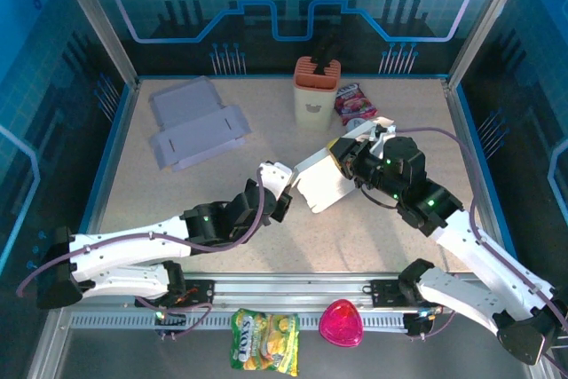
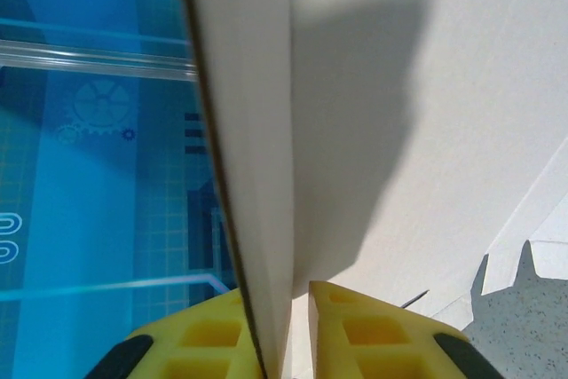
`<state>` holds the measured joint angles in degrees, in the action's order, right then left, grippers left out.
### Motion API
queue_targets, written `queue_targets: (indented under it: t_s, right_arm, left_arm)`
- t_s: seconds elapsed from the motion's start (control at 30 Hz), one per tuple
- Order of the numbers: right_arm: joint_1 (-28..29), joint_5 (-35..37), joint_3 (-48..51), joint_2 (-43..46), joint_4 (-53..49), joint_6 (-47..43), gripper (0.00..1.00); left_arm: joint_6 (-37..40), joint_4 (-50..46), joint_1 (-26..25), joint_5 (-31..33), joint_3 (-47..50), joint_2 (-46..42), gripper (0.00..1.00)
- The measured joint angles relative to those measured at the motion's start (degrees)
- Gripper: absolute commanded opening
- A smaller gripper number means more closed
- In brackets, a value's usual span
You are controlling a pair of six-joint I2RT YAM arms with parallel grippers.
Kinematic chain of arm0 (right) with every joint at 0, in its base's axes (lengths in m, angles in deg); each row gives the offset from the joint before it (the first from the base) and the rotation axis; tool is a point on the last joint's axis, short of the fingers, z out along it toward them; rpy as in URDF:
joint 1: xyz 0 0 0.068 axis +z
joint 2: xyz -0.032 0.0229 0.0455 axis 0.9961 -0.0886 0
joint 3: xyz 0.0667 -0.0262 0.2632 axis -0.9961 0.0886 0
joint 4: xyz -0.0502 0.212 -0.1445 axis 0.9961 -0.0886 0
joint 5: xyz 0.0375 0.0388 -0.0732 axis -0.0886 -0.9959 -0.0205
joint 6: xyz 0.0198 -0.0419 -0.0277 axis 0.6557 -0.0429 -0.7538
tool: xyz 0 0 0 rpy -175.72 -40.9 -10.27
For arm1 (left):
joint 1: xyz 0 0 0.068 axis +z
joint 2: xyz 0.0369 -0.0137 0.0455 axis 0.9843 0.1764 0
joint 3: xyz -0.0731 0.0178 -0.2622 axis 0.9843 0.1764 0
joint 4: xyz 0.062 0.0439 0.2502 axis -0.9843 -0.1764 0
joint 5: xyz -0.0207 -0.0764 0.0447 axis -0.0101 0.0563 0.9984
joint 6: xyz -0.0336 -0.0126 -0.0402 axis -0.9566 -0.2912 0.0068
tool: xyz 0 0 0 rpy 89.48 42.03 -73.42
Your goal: Fold the paper box
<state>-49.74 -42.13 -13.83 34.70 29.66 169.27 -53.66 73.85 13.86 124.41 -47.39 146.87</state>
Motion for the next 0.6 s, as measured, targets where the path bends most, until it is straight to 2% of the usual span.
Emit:
queue_targets:
  t_s: [0.2, 0.37, 0.43, 0.47, 0.5, 0.53, 0.57, 0.6]
  right_arm:
    - [0.00, 0.59, -0.22, 0.28, 0.00, 0.00, 0.12]
    - [0.00, 0.61, -0.26, 0.26, 0.00, 0.13, 0.00]
    - [0.00, 0.63, -0.26, 0.24, -0.02, 0.04, 0.00]
    - [0.00, 0.63, -0.26, 0.20, 0.00, 0.17, 0.00]
    - [0.00, 0.61, -0.26, 0.15, 0.00, 0.26, 0.00]
    - [0.00, 0.61, -0.26, 0.09, 0.02, 0.31, 0.00]
    - [0.00, 0.66, 0.17, 0.07, 0.81, 0.48, 0.00]
    - [0.00, 0.81, 0.68, 0.04, 1.49, 0.72, 0.00]
  left_arm:
    - [-0.72, -1.20, 0.00, 0.17, -0.68, 0.00, 0.00]
    - [-1.68, -1.38, 0.00, 0.17, -0.81, 0.00, 0.00]
    - [-1.73, -1.46, 0.00, 0.17, -0.83, 0.00, 0.00]
    - [-1.77, -1.53, 0.00, 0.20, -0.83, 0.00, 0.04]
    - [-1.97, -1.70, 0.00, 0.17, -0.83, 0.00, 0.21]
    - [-2.19, -2.12, 0.00, 0.20, -0.87, -0.07, 0.43]
    - [-2.91, -2.82, 0.00, 0.17, -0.90, -0.31, 0.56]
    - [-3.50, -3.72, 0.00, 0.17, -0.90, -0.68, 0.64]
